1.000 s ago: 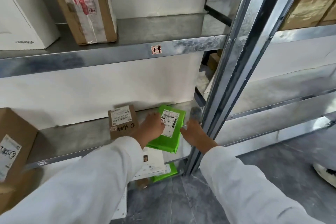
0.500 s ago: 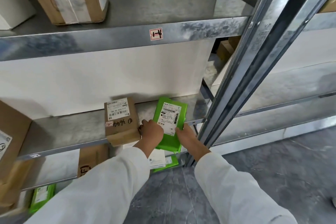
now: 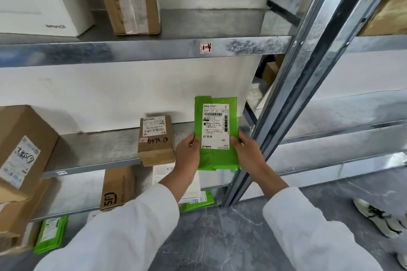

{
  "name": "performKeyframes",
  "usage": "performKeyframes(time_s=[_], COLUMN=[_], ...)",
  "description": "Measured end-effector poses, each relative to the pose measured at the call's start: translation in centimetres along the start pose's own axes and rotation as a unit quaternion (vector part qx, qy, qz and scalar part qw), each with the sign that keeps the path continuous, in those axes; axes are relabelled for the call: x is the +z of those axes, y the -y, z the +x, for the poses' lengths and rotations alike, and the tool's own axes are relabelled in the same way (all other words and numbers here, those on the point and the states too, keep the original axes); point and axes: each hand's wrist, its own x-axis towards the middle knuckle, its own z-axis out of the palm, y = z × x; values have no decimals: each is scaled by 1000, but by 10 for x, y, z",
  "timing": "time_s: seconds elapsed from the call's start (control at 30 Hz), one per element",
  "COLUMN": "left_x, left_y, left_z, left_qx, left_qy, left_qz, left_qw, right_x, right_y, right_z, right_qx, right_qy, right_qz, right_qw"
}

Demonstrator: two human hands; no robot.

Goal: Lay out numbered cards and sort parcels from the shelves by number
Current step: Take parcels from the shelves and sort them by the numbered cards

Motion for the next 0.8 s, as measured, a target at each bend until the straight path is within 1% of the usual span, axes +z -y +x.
performKeyframes(time_s=[0.07,0.13,0.23,0.3,0.47,0.53,0.8], left_x=[-17,-45,-87,-117,-187,-218,-339], left_y=[-16,-29,-41,-44,-39,-33,5], left_z=[-17,-35,-64,-86,-143,-167,-259], left_qx=[33,48,64,84,147,154,126], left_qy=[-1,-8,-35,-54,-109,-137,-269], left_qz=[-13,-53,-113,-135,-155,-160,-163], left_qw=[999,997,991,986,971,966,941], right_x=[0,12,36,55,102,125,231], right_y=[15,33,59,72,87,94,118], right_z=[-14,-37,-73,-100,-161,-181,-267], right_qx=[-27,-64,-122,-149,-200,-205,-222], right_qy=[3,13,24,36,95,124,242], right_qz=[15,34,59,73,41,36,-21], right_qw=[1000,997,990,986,974,970,944])
